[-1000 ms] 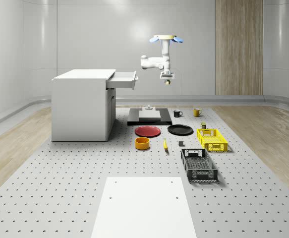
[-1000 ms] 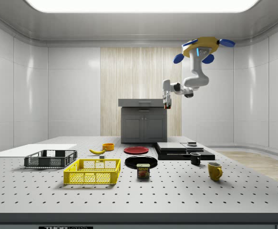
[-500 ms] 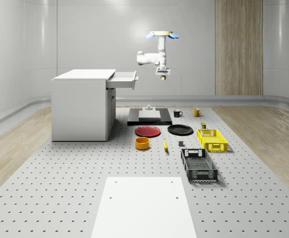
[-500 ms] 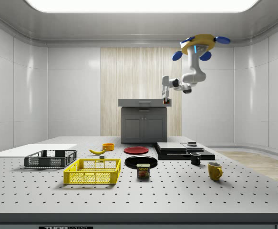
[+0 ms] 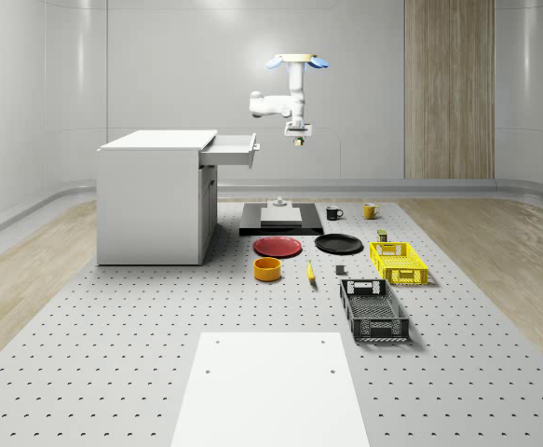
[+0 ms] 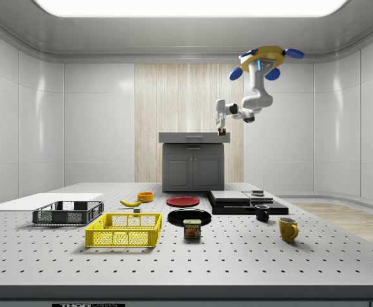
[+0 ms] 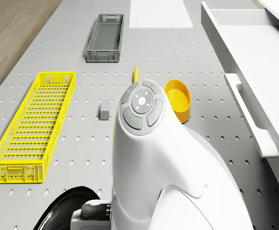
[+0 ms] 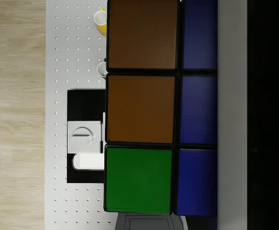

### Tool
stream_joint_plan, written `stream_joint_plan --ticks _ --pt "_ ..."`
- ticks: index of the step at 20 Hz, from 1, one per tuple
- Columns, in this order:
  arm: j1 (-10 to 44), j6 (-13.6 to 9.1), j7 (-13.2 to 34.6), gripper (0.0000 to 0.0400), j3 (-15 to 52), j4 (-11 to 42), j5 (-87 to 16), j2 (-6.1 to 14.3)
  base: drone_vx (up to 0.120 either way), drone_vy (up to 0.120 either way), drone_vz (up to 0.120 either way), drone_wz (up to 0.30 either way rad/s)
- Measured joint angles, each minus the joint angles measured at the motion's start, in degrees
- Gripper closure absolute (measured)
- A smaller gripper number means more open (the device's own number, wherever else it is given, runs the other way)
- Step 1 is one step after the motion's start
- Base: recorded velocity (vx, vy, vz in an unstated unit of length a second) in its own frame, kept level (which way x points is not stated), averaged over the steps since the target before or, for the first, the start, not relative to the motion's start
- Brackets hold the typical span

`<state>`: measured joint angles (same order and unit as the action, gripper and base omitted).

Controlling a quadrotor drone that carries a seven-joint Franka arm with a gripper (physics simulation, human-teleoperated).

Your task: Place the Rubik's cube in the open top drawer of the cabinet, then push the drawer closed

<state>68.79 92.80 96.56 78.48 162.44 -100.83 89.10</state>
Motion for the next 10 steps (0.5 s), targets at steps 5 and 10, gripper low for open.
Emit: stream_joint_plan --ticks 5,10 --pt "0.06 0.24 0.04 0.0079 0.03 -0.01 0.1 0.26 0.0 -0.12 0.0 0.0" --pt "0.1 0.46 0.07 0.0079 0.05 -0.02 0.2 0.49 0.0 -0.12 0.048 0.0"
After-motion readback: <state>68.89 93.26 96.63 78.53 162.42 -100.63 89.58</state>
